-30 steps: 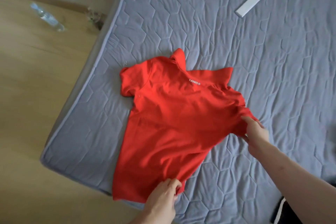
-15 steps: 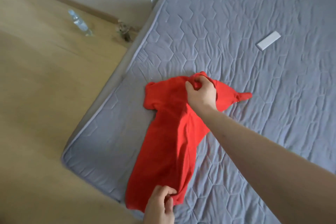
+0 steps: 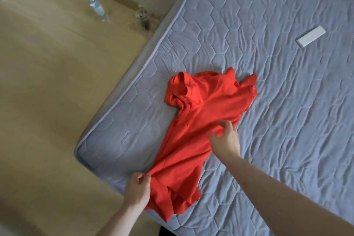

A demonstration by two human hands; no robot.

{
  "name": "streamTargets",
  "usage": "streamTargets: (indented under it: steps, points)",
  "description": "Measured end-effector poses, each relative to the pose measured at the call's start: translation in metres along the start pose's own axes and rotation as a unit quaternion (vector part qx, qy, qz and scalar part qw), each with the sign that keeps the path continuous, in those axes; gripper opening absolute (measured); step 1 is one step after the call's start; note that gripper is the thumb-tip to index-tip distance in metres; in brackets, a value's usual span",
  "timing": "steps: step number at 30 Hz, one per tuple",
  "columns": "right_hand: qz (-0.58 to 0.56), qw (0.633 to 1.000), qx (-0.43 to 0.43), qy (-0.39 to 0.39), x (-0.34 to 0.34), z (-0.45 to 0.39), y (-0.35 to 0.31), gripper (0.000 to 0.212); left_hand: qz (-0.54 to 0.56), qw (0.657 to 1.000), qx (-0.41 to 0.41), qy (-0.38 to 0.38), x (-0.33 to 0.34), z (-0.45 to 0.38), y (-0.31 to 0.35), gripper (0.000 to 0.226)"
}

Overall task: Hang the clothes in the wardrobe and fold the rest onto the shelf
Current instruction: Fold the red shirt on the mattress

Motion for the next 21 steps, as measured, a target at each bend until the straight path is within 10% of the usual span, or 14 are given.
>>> streamTargets:
  steps: [5,11,21]
  points:
    - [-0.021,0.970,0.209,-0.125,0.049,0.021,0.094,0.059,-0.072,0.987,0.048,-0.133,0.022,0.008,0.007,0.015]
    - [0.029,0.948,0.224,-0.225,0.115,0.075,0.128,0.077,-0.074,0.987,0.025,-0.139,0.009,-0.001,-0.007,0.019]
    - [0.168,0.939,0.222,-0.203,0.124,0.105,0.169,0.041,-0.241,0.951,0.113,-0.155,-0.002,-0.014,-0.004,0.017]
Point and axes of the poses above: each hand's wrist, its own z-axis away from the middle knuckle, its own x-axis out of the palm, y = z × x, the point moved 9 cm from there along -z, towards the middle knuckle, and after that the axes turned 12 degrees about x, right-handed, at the moved point
